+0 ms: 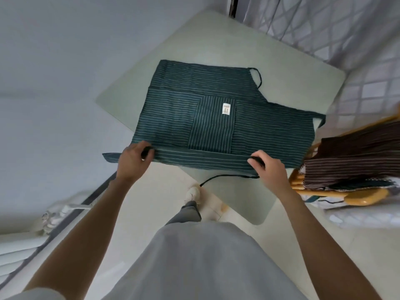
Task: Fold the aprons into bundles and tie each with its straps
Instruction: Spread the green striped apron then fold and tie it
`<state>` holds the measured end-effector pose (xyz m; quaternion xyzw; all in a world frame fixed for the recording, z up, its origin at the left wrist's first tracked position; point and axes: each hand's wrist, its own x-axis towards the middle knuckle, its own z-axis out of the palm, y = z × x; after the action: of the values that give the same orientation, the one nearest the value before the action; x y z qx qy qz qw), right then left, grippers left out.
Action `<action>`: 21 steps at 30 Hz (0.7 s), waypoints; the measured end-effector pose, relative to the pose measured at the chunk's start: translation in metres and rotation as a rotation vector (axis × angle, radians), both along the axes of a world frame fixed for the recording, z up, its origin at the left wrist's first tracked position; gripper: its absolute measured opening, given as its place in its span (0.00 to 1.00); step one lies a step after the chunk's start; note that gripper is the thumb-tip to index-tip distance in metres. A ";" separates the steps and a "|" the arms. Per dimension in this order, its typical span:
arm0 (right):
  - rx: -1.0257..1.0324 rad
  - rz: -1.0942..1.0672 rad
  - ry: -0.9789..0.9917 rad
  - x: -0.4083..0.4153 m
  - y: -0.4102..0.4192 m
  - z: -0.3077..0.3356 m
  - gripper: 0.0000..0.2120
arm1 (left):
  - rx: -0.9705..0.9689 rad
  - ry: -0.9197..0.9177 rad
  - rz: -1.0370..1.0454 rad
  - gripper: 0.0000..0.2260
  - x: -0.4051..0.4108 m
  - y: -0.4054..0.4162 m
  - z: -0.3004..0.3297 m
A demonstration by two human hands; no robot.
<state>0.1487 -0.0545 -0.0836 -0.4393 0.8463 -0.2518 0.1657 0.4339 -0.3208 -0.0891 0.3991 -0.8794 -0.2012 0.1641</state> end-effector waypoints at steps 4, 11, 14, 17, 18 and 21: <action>-0.148 -0.049 0.078 -0.040 -0.030 0.026 0.10 | -0.081 0.081 0.024 0.06 -0.041 -0.031 0.024; -0.159 -0.141 0.099 -0.104 -0.102 0.050 0.10 | -0.321 0.059 -0.091 0.05 -0.106 -0.105 0.036; -0.194 -0.235 0.128 -0.132 -0.141 0.053 0.11 | -0.406 0.011 -0.118 0.05 -0.145 -0.143 0.038; -0.206 -0.358 0.163 -0.166 -0.183 0.055 0.11 | -0.449 -0.018 -0.172 0.06 -0.191 -0.187 0.044; -0.200 -0.389 0.167 -0.181 -0.200 0.056 0.11 | -0.452 -0.022 -0.187 0.06 -0.208 -0.205 0.044; -0.186 -0.426 0.154 -0.218 -0.241 0.050 0.11 | -0.443 -0.055 -0.218 0.06 -0.250 -0.246 0.039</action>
<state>-0.0692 -0.2954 -0.0335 -0.2820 0.9032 -0.3237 0.0028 0.1841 -0.5668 -0.0500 0.2615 -0.9440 -0.0091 0.2010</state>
